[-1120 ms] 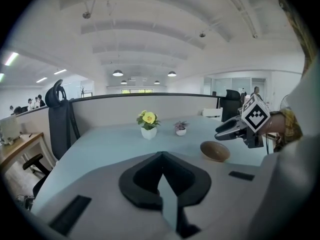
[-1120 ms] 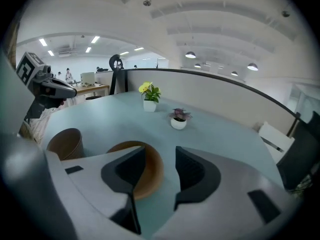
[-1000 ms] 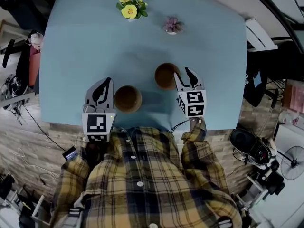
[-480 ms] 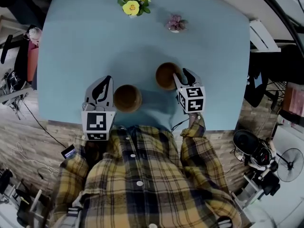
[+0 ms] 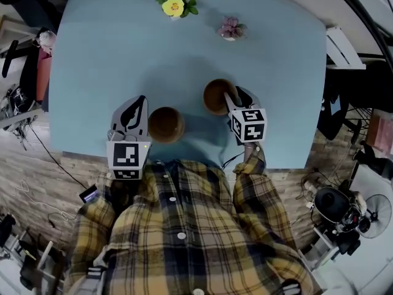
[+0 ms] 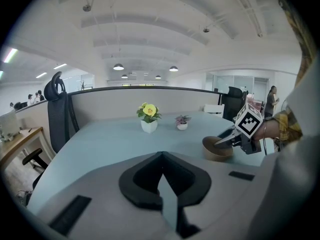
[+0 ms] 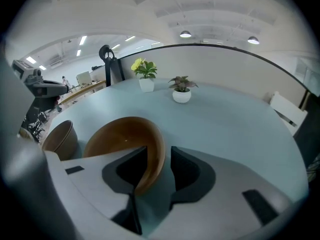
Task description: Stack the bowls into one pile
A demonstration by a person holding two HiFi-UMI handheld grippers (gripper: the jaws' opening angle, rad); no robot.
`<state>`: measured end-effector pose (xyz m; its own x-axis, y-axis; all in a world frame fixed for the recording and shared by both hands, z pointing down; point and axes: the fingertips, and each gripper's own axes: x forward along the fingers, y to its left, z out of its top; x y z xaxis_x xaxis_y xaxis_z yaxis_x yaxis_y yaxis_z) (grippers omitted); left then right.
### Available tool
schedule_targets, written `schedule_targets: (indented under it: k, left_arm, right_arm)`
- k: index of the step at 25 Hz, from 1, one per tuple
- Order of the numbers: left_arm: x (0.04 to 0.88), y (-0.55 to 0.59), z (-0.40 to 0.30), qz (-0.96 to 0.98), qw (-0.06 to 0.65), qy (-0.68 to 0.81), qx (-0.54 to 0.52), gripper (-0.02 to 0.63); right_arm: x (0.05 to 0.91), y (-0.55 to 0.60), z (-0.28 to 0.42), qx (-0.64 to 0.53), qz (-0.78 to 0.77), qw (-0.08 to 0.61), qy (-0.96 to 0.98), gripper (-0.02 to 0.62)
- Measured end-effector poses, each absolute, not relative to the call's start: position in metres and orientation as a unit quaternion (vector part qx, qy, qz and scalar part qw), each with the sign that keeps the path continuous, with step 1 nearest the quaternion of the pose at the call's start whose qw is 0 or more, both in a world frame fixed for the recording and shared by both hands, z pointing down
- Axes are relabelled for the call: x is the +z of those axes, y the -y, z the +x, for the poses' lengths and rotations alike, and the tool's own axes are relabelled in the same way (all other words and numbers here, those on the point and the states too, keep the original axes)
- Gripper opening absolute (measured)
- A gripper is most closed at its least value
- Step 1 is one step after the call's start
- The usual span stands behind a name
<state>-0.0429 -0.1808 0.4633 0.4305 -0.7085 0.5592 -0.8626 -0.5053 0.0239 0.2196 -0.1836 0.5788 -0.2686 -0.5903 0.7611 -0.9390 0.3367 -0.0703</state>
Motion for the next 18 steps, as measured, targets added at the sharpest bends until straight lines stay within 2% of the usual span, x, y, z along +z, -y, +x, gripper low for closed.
schedule_targets:
  k: [7,18]
  left_arm:
    - [0.463,0.181,-0.043,0.832,0.154,0.473,0.246,-0.009]
    - [0.460,0.179,-0.044,0.834,0.150,0.473,0.240,-0.009]
  right_arm:
    - [0.577,0.183,0.221,0.254,0.517,0.330,0.748,0.046]
    - [0.561,0.185,0.212,0.247,0.507,0.314,0.764,0.017]
